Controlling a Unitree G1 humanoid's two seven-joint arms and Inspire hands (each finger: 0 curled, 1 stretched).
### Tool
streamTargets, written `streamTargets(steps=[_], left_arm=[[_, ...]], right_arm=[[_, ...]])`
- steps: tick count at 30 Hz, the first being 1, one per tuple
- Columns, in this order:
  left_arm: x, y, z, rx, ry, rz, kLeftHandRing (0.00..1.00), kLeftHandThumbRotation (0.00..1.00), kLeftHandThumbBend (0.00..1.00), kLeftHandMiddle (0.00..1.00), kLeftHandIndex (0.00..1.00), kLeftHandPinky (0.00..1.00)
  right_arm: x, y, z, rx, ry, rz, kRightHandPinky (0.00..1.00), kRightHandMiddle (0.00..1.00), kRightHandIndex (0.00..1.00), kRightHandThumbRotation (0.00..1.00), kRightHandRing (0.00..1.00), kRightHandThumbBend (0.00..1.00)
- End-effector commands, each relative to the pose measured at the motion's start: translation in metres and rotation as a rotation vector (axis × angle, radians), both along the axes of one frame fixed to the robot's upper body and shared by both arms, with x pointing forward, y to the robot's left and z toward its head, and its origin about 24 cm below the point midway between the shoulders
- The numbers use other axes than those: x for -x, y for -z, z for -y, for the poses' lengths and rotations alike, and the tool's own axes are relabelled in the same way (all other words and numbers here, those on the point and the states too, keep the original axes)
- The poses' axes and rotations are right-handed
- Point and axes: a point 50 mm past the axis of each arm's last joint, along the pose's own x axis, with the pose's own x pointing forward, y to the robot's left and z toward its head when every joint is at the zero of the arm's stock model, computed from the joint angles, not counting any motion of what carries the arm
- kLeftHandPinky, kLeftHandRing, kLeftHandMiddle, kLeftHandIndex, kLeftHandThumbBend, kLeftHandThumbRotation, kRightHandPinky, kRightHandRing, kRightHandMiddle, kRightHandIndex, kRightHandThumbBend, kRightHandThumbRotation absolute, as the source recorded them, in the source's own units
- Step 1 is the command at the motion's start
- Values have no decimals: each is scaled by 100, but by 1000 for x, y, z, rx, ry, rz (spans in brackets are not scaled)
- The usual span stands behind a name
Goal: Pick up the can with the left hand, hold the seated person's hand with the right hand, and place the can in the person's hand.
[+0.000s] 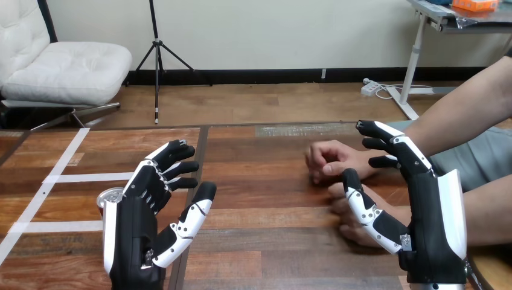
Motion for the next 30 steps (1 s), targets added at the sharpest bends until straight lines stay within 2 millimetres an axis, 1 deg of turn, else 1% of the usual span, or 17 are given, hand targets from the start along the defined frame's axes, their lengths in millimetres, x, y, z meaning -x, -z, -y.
streamTargets(steps=[1,9,12,19,22,25,30], left_arm=[[0,-12,4,32,-5,74,69,23,53,74,73,61],[-1,-13,0,35,-19,99,71,23,54,75,73,63],[-1,-15,-4,31,-46,119,72,23,54,76,74,65],[0,-23,-14,-38,-150,202,74,22,54,77,76,67],[1,-26,-17,-47,-178,238,76,20,52,79,78,68],[3,-28,-19,-44,-213,251,77,19,53,80,79,69],[5,-32,-24,-53,-249,284,79,16,57,82,79,68]], right_arm=[[-8,-15,-3,-23,-6,74,64,79,76,0,75,32],[-8,-16,-3,-26,-6,74,64,79,76,0,75,32],[-8,-15,-3,-30,-9,76,64,79,76,0,75,32],[-8,-15,-3,-24,-9,77,64,79,76,0,75,32],[-8,-15,-3,-24,-9,76,64,79,76,0,75,32],[-8,-15,-3,-26,-8,74,64,79,76,0,75,32],[-8,-15,-3,-25,-8,75,64,79,76,0,75,32]])
